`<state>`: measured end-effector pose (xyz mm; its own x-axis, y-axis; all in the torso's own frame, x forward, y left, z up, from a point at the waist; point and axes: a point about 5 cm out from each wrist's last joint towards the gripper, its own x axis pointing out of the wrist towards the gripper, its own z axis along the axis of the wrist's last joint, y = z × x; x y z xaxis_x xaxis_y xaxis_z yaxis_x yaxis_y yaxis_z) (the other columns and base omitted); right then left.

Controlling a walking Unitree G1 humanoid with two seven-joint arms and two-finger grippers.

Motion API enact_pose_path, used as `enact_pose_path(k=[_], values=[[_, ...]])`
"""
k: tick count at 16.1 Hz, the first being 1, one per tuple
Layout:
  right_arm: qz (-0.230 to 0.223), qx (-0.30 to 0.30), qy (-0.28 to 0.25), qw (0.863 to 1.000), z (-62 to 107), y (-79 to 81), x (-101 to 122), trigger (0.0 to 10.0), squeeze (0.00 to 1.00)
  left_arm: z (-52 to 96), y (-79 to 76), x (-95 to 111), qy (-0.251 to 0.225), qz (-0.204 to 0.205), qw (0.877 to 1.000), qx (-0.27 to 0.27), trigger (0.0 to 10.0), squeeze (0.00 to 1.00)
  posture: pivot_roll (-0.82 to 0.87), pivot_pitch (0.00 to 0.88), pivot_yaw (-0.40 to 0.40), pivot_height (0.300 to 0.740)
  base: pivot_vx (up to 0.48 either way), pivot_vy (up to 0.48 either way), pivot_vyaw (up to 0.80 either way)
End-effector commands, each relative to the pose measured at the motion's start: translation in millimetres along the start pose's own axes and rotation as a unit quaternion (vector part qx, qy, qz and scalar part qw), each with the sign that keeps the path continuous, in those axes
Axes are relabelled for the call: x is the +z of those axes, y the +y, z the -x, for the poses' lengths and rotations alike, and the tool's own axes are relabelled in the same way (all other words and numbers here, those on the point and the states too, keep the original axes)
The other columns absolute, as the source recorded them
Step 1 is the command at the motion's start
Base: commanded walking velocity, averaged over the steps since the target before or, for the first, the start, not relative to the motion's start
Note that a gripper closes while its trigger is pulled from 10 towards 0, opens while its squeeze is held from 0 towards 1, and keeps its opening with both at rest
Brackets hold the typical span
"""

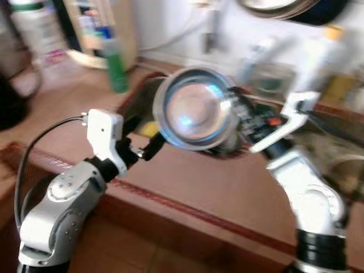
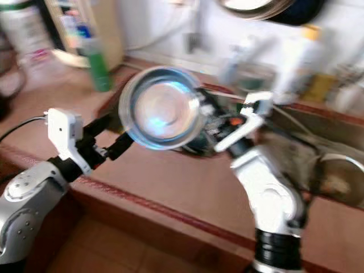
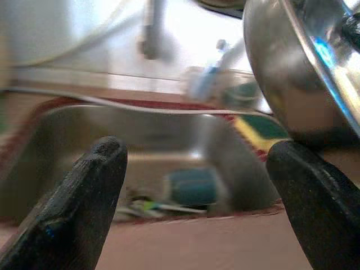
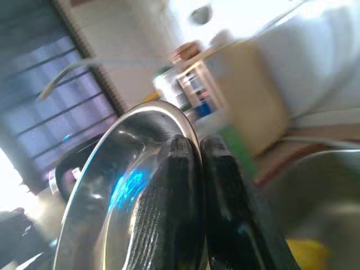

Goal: Kitchen organization

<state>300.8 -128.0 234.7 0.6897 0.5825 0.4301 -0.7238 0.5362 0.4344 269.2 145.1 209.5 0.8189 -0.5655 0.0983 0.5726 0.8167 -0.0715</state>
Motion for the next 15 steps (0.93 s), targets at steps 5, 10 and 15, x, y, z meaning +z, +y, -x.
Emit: enact_pose_path(k=[5, 10, 15], values=[[0.012, -0.009, -0.004, 1.0, 3.1, -4.1, 6.8, 10.0, 0.0, -1.8, -4.4, -5.3, 0.018, -0.015, 1.0, -0.019, 10.0, 0.0, -0.05, 0.086, -0.001, 0.74, 0.0, 0.0, -0.54], [0.017, -0.01, -0.011, 1.0, 2.3, -3.7, 6.2, 10.0, 0.0, -2.2, -3.0, -4.7, 0.02, -0.024, 0.999, -0.027, 10.0, 0.0, -0.04, 0.078, 0.01, 0.74, 0.0, 0.0, -0.65], [0.051, -0.024, -0.018, 0.998, 5.6, -8.6, 11.1, 10.0, 0.0, 10.7, 23.9, -8.3, 0.052, -0.07, 0.996, 0.003, 10.0, 0.0, -0.04, 0.084, 0.015, 0.74, 0.0, 0.0, 0.0]])
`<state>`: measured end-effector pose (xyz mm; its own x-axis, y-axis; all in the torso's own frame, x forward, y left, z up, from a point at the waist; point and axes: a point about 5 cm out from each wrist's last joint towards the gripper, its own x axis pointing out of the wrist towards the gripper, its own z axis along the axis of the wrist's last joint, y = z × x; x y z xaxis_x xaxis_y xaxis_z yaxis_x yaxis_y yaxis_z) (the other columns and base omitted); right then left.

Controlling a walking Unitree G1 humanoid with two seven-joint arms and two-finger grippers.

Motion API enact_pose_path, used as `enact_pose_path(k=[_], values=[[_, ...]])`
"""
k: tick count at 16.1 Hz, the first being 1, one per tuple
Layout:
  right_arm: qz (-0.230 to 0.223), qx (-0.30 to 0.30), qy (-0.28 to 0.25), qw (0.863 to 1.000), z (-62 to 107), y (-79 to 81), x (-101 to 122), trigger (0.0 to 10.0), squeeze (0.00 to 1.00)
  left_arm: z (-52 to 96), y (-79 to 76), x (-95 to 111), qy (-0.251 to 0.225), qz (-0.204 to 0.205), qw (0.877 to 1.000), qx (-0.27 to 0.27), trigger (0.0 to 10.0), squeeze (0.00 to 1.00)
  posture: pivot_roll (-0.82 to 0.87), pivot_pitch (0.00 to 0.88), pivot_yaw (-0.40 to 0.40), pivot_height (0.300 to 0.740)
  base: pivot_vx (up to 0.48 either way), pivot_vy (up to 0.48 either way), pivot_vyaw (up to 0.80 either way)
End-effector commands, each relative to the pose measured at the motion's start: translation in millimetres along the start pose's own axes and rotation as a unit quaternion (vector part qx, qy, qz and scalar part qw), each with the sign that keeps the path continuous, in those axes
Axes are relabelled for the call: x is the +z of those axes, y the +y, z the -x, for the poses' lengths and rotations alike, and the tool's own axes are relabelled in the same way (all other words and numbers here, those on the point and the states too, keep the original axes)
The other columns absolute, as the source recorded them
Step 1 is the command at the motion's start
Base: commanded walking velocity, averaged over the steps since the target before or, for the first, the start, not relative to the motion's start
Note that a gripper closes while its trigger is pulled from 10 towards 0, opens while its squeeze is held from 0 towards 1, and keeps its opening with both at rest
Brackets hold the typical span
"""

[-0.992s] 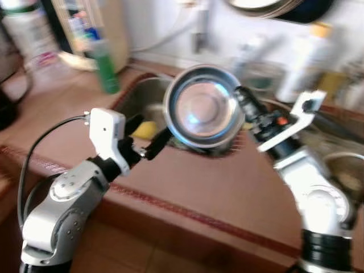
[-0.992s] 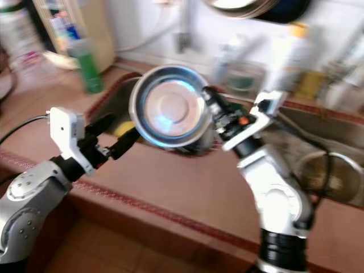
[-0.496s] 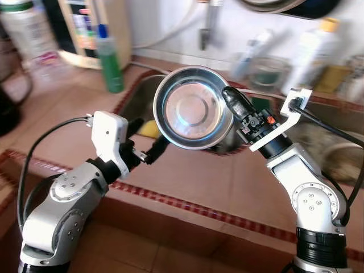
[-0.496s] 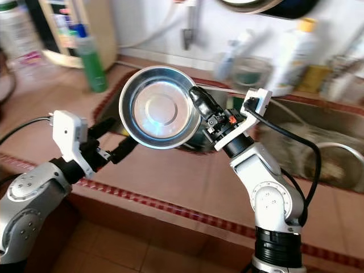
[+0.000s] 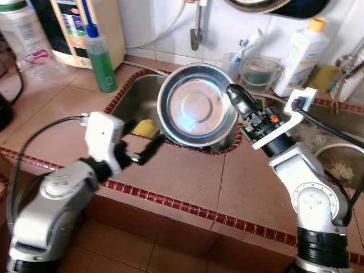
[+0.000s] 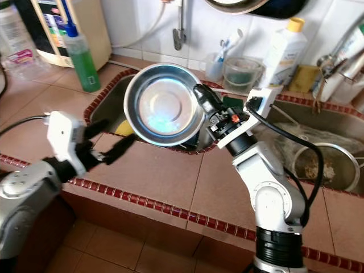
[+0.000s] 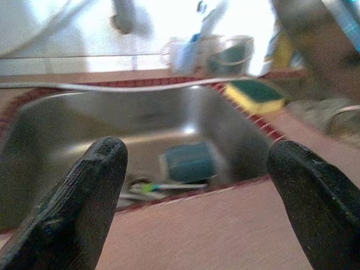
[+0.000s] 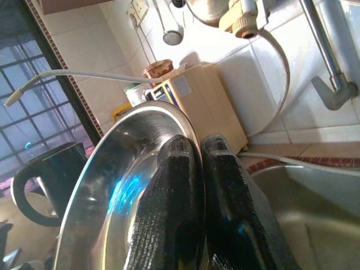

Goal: Kitchen organization

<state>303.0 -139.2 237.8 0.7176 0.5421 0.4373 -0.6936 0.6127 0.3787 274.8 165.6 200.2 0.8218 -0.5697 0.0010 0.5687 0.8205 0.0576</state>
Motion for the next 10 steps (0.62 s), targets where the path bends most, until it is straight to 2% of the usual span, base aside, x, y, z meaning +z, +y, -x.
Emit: enact_pose_path(k=[1, 3, 6, 7, 10], values=[[0.007, -0.007, -0.005, 1.0, 2.8, -4.2, 2.5, 10.0, 0.0, 4.9, 6.8, -3.7, 0.011, -0.014, 1.0, 0.007, 10.0, 0.0, -0.04, 0.087, 0.016, 0.74, 0.0, 0.0, 0.0], [0.011, -0.013, -0.01, 1.0, 3.9, -6.4, 5.0, 10.0, 0.0, 8.1, 8.6, -8.1, 0.026, -0.027, 0.999, 0.004, 10.0, 0.0, -0.04, 0.091, 0.017, 0.74, 0.0, 0.0, 0.0], [0.028, -0.025, -0.005, 0.999, 7.7, -10.9, 5.3, 10.0, 0.0, 13.1, 6.7, -0.9, 0.01, -0.002, 1.0, -0.02, 10.0, 0.0, -0.04, 0.095, 0.017, 0.74, 0.0, 0.0, 0.0], [0.034, -0.036, 0.003, 0.999, 10.0, -14.7, 2.6, 10.0, 0.0, 14.8, 3.1, 6.4, -0.005, 0.021, 0.999, -0.043, 10.0, 0.0, -0.04, 0.095, 0.016, 0.74, 0.0, 0.0, 0.0], [0.042, -0.06, 0.02, 0.997, 16.6, -27.4, -4.8, 10.0, 0.0, 19.1, -10.5, 25.8, -0.044, 0.047, 0.992, -0.111, 10.0, 0.0, -0.04, 0.096, 0.012, 0.74, 0.0, 0.0, 0.0]])
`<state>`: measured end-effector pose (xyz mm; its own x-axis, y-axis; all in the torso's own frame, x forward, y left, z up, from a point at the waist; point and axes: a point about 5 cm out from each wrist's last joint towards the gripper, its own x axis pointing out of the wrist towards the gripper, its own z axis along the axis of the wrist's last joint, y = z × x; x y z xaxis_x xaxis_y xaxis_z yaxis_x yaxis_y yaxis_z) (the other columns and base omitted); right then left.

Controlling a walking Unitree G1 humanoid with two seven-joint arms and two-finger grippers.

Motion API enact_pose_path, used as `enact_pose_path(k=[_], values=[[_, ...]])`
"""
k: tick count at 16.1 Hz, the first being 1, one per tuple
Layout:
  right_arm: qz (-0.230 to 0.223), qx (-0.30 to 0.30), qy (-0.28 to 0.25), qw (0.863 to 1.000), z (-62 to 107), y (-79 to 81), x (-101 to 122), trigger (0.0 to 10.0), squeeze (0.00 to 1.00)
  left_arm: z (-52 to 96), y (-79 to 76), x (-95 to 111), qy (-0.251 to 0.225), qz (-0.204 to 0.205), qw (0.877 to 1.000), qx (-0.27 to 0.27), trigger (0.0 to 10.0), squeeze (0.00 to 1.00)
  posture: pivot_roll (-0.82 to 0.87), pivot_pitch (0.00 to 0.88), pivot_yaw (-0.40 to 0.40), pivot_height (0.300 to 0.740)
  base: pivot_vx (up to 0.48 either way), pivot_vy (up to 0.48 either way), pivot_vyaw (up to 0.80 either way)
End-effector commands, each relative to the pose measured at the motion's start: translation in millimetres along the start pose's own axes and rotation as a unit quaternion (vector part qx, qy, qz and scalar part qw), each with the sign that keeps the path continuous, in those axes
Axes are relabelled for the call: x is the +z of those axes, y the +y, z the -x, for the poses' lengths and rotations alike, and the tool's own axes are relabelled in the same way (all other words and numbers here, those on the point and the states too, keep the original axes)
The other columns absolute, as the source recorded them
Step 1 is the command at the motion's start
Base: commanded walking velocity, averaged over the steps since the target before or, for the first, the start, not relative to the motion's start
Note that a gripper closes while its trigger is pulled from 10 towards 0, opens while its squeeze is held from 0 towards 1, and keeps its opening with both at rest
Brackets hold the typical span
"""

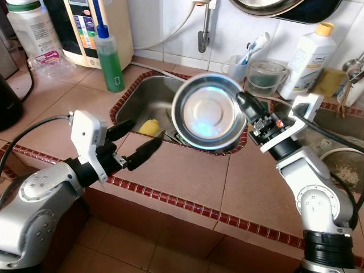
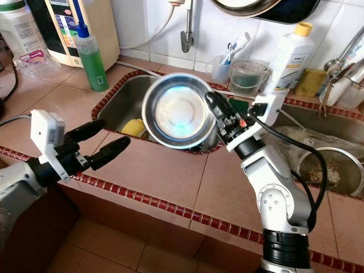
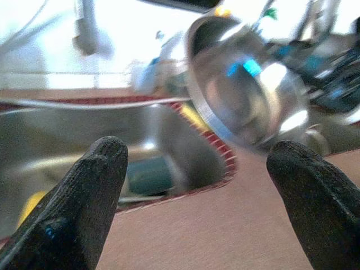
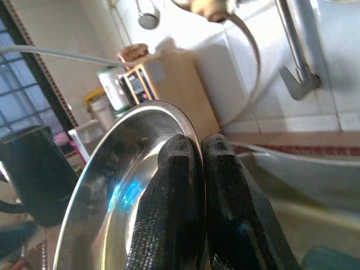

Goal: Kitchen organization

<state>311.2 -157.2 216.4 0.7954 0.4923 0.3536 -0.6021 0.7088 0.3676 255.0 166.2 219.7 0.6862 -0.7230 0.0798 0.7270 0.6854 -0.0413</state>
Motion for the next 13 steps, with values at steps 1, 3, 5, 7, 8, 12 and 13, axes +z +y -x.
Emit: enact_pose_path(k=[1, 3, 5, 7, 8, 12, 13], values=[[0.012, -0.01, 0.0, 1.0, 3.9, -6.7, 0.1, 10.0, 0.0, 0.9, -2.2, 6.5, -0.002, -0.006, 1.0, -0.012, 10.0, 0.0, -0.04, 0.095, 0.013, 0.74, 0.0, 0.0, 0.0], [0.013, -0.016, 0.005, 1.0, 5.1, -10.4, -3.1, 10.0, 0.0, -0.8, -3.4, 1.3, 0.008, -0.009, 1.0, -0.015, 10.0, 0.0, -0.04, 0.095, 0.012, 0.74, 0.0, 0.0, 0.0], [0.017, -0.018, 0.01, 1.0, 6.3, -12.0, -6.1, 10.0, 0.0, -3.6, -7.3, -3.5, 0.012, 0.0, 1.0, -0.017, 10.0, 0.0, -0.04, 0.095, 0.012, 0.74, 0.0, 0.0, 0.0], [0.018, -0.018, 0.011, 1.0, 6.9, -12.9, -6.8, 10.0, 0.0, -5.2, -7.7, -4.3, 0.01, 0.007, 1.0, -0.013, 10.0, 0.0, -0.05, 0.096, 0.012, 0.74, 0.0, 0.0, 0.0], [0.019, -0.017, 0.011, 1.0, 7.2, -13.2, -7.0, 10.0, 0.0, -5.7, -7.6, -4.3, 0.01, 0.006, 1.0, -0.012, 10.0, 0.0, -0.05, 0.098, 0.011, 0.74, 0.247, 0.0, 0.0], [0.023, -0.01, 0.015, 1.0, 7.6, -12.1, -6.6, 10.0, 0.0, -5.9, -5.0, -4.3, 0.007, 0.003, 1.0, 0.0, 10.0, 0.0, -0.05, 0.101, 0.006, 0.74, 0.271, 0.0, 0.0], [0.023, -0.009, 0.015, 1.0, 7.7, -11.9, -6.5, 10.0, 0.0, -6.2, -4.0, -4.9, 0.008, 0.001, 1.0, 0.005, 10.0, 0.0, -0.05, 0.101, 0.006, 0.74, 0.277, 0.0, 0.0]])
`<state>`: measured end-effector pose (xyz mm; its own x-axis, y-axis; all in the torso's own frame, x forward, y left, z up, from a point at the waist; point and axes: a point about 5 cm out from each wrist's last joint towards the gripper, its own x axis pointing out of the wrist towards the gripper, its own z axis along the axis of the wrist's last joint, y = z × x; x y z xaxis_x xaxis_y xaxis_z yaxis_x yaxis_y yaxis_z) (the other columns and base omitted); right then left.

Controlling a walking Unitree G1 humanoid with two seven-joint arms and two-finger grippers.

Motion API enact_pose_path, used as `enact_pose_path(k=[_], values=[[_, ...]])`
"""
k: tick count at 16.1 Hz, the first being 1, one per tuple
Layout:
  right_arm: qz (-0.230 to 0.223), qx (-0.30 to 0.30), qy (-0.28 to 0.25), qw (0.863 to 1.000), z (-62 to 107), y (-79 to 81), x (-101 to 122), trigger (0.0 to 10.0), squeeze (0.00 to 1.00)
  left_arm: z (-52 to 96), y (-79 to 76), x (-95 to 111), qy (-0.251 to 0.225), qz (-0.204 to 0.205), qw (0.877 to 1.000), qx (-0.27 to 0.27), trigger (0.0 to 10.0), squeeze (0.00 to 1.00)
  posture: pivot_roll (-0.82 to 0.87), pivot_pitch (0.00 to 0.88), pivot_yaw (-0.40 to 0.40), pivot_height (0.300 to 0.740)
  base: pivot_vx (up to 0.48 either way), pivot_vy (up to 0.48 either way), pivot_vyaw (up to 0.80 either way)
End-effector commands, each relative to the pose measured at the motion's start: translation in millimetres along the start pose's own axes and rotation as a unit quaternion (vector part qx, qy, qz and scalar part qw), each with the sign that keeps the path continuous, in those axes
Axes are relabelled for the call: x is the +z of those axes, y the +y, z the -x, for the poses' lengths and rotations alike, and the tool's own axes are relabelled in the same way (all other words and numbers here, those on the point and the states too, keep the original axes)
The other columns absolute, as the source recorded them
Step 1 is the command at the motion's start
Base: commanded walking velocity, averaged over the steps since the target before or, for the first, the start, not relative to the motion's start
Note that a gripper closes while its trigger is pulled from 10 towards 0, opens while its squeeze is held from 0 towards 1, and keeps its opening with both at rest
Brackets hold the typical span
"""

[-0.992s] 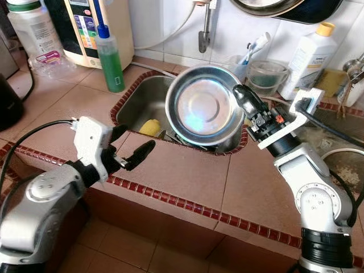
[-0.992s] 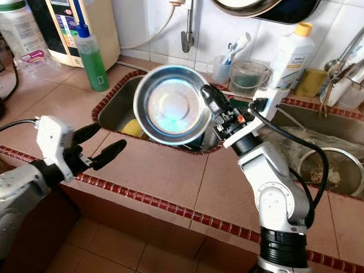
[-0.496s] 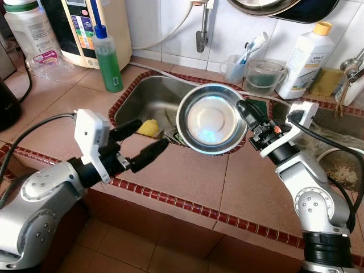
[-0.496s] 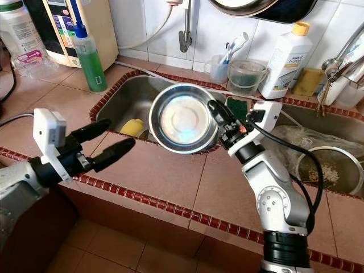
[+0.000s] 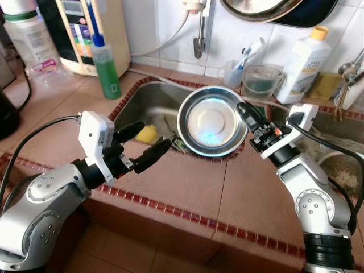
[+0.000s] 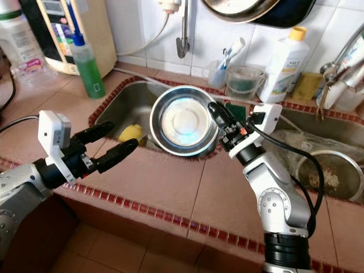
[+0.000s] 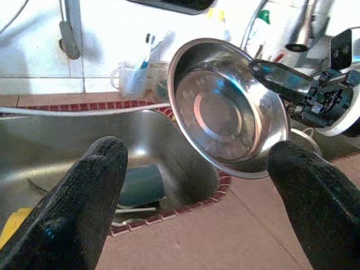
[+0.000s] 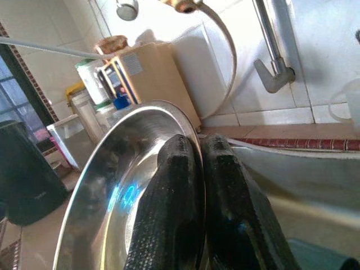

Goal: Kitchen organization

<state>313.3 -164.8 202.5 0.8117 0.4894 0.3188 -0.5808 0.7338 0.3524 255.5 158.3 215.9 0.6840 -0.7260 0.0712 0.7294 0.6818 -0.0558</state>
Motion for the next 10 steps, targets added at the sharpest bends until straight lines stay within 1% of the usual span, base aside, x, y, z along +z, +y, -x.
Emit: enact_pose_path(k=[1, 10], values=[[0.01, 0.004, 0.001, 1.0, 0.8, 0.2, 1.7, 10.0, 0.0, -0.6, 1.3, -0.5, 0.002, -0.007, 1.0, 0.01, 10.0, 0.0, -0.05, 0.102, 0.004, 0.74, 0.277, 0.0, 0.0], [0.01, 0.006, 0.001, 1.0, 0.6, 0.5, 1.9, 10.0, 0.0, -0.8, 1.2, -0.2, 0.001, -0.006, 1.0, 0.01, 10.0, 0.0, -0.05, 0.103, 0.003, 0.74, 0.281, 0.0, 0.0]])
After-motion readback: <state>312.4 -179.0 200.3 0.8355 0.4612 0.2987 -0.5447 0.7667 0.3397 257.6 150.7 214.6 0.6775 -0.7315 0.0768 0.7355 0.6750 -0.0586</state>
